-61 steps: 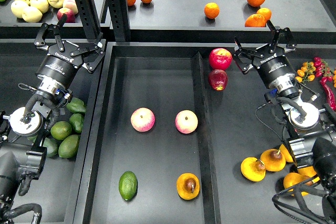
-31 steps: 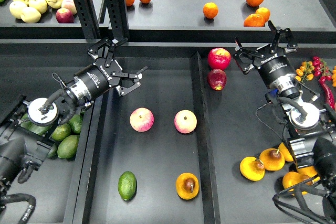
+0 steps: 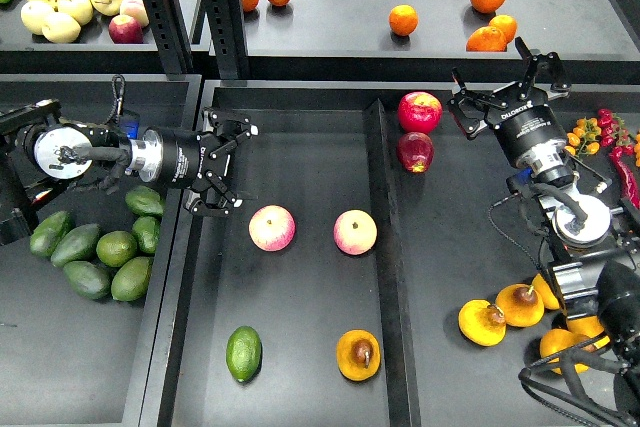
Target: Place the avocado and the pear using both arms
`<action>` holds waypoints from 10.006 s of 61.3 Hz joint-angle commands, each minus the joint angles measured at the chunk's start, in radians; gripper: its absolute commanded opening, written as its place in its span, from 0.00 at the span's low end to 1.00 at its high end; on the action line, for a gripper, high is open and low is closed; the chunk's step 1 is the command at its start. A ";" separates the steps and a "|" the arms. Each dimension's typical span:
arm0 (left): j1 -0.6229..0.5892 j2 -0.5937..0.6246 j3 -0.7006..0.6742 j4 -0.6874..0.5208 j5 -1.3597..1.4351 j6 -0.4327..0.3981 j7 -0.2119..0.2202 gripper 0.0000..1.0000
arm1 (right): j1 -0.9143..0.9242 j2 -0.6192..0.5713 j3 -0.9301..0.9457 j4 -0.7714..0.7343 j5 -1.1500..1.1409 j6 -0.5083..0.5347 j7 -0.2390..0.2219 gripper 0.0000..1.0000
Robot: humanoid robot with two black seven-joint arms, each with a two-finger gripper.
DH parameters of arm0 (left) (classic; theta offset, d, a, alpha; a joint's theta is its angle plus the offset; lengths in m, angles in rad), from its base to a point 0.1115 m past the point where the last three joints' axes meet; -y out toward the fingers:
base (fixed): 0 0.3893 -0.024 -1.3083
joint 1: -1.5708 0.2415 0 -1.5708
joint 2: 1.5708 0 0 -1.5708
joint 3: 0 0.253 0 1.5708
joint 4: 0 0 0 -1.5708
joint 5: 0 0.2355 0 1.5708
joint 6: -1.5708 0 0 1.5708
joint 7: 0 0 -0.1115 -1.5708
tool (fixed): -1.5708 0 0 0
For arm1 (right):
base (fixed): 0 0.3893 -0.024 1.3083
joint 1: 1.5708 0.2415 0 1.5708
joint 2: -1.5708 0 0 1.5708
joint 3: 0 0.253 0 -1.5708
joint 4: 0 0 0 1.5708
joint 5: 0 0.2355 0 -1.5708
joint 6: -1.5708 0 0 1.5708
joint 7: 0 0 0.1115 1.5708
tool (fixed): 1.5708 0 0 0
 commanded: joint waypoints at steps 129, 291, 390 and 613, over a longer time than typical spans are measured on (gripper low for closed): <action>0.147 -0.226 0.311 0.124 0.458 0.000 0.000 0.93 | 0.000 0.000 0.011 -0.020 0.000 0.000 -0.001 0.99; 0.046 0.027 0.162 0.280 0.585 0.000 0.000 0.52 | -0.011 0.000 0.011 -0.018 -0.002 0.000 -0.006 0.99; 0.160 0.059 0.026 0.372 0.582 0.000 0.000 1.00 | -0.011 0.000 0.011 -0.017 -0.002 0.000 -0.008 0.99; 0.493 -0.456 -1.451 0.092 0.226 0.018 -0.211 1.00 | 0.166 -0.316 -1.150 0.217 0.034 0.000 -0.395 0.99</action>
